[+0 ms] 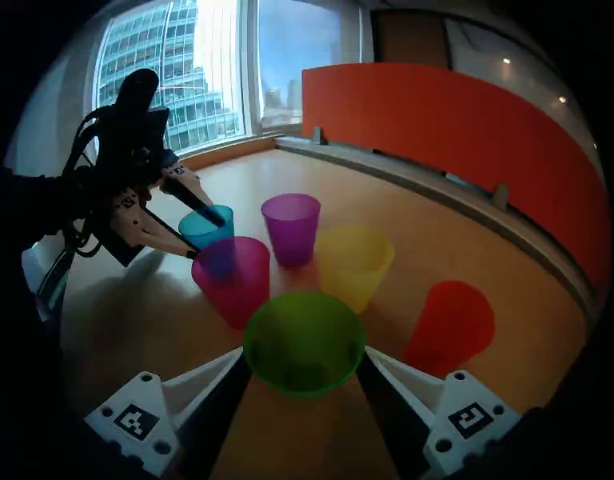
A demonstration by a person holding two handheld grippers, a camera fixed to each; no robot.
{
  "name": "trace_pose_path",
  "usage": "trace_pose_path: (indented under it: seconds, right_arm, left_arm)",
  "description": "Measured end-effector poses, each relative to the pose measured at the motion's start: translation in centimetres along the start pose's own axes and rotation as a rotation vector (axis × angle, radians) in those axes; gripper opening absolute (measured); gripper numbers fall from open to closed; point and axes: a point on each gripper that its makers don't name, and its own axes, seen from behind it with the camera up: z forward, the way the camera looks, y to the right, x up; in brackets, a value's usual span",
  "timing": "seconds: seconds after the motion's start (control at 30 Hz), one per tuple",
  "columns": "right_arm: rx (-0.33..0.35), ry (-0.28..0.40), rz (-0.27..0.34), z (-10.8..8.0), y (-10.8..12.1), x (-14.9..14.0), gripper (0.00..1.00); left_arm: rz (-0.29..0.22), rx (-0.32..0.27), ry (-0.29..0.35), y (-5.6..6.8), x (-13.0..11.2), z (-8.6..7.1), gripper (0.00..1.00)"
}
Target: Pour water
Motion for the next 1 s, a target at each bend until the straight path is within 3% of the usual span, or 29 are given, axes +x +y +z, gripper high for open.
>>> trace_pose_path:
  seconds: [0.33,0.67,1.0]
  right_arm:
    - [-0.017,0.024,-0.013,-1.8,0.0,1.4,0.89]
    - [-0.033,0.096,-0.005,-4.7,-0.2,4.6,0.89]
    - [-0.051,0.166,-0.034,-7.5,-0.8,7.5,0.89]
  left_arm:
    - [0.003,0.008,0.048,0.7,1.9,-1.7,0.86]
    - [0.012,0.043,0.151,1.5,6.0,-4.8,0.86]
    - [0.025,0.076,0.243,2.5,9.5,-7.6,0.86]
